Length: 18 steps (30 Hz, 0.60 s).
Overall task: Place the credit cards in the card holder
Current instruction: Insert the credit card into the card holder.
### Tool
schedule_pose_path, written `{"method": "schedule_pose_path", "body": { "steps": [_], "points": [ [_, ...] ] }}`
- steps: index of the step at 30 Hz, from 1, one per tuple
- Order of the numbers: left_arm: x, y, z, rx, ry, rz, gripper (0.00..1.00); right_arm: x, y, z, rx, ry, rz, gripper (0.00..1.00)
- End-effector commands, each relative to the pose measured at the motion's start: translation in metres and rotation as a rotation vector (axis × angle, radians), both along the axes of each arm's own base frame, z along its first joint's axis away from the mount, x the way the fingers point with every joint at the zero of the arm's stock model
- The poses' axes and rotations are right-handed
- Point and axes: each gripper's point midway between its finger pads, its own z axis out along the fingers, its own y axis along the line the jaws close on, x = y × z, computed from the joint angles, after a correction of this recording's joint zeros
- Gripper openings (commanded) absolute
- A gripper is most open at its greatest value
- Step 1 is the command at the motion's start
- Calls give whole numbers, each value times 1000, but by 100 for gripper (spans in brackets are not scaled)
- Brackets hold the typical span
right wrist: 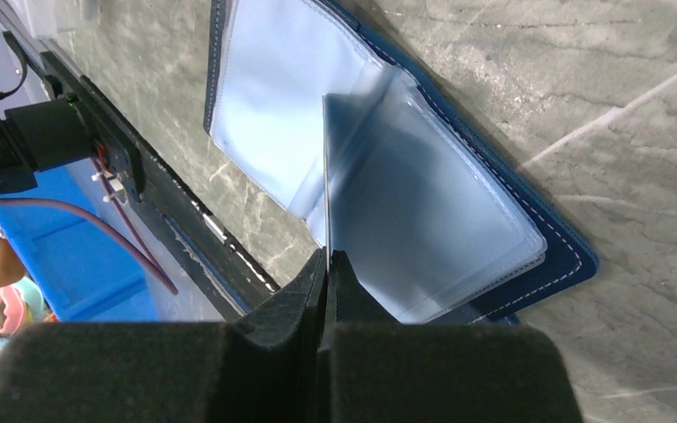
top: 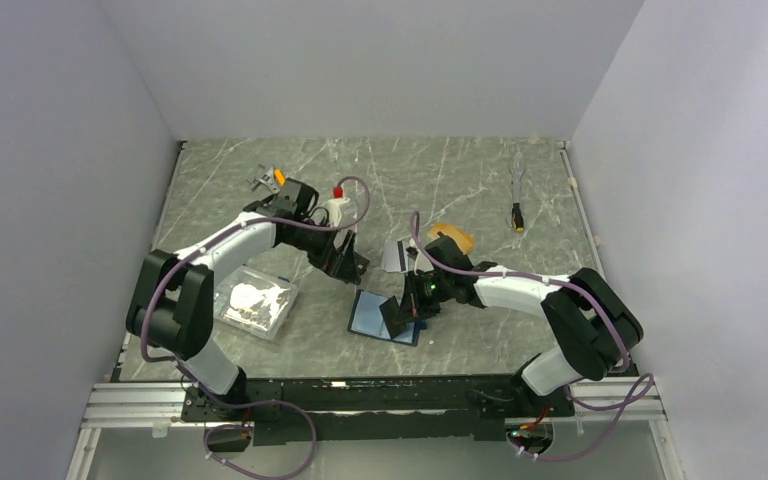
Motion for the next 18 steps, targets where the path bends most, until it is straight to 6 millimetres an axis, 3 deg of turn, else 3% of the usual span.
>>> {"method": "schedule_pose_path", "body": {
  "steps": [1, 7, 10, 11, 13, 14, 15, 18],
  "points": [
    [24, 5, 50, 29, -306, -112, 99, 2, -1, 5, -13, -22, 30, 0],
    [72, 24, 125, 214, -765, -167, 99, 7, 0, 11, -19, -30, 26, 0],
    [117, 58, 137, 432, -855, 26, 99, 8, 0, 13, -22, -36, 23, 0],
    [118, 62, 133, 467, -833, -28, 100, 7, 1, 14, -20, -38, 25, 0],
    [89, 62, 128, 352, -682, -198, 99, 7, 0, 16, -24, -43, 27, 0],
    [86, 57, 140, 250, -674, -207, 99, 7, -1, 15, -28, -42, 27, 0],
    [88, 57, 148, 226, -708, -194, 99, 7, -1, 16, -28, -45, 27, 0],
    [89, 62, 193, 218, -1042, -124, 99, 5, -3, 15, -32, -45, 25, 0]
  ]
}}
